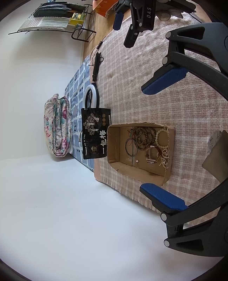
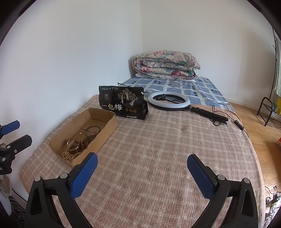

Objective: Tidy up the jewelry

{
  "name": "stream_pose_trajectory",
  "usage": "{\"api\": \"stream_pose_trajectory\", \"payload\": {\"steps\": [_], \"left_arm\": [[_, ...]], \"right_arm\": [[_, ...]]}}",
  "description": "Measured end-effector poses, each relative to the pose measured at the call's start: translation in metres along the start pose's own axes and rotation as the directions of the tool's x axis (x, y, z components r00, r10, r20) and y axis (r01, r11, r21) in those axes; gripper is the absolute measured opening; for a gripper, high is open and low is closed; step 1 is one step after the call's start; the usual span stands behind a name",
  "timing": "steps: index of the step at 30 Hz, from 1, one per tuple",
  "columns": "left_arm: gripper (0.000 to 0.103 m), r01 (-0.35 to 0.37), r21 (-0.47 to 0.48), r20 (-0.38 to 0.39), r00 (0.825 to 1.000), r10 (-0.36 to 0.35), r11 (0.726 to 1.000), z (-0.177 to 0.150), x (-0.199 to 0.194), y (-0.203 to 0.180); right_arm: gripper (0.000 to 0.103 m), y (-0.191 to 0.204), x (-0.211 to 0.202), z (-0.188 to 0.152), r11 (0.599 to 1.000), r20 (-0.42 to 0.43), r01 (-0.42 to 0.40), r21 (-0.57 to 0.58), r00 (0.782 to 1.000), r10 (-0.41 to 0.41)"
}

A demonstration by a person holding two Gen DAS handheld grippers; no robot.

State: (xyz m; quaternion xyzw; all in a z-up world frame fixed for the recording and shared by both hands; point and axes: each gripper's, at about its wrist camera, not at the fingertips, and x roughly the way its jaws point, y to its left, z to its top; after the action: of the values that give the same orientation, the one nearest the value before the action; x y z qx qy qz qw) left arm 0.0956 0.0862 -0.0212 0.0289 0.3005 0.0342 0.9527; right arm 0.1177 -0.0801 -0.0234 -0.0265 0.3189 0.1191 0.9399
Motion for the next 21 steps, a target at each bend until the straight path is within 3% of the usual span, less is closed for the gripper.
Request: {"api": "stream_pose_trajectory", "payload": {"steps": [21], "left_arm": [[0.102,0.0,0.002,-0.001,1.0,0.0,1.0,0.0008,-0.0001,0.0003]], "right_arm": [[0.103,0.0025,0.002,-0.0007,1.0,-0.006,-0.002,0.005,1.0,0.002]]}}
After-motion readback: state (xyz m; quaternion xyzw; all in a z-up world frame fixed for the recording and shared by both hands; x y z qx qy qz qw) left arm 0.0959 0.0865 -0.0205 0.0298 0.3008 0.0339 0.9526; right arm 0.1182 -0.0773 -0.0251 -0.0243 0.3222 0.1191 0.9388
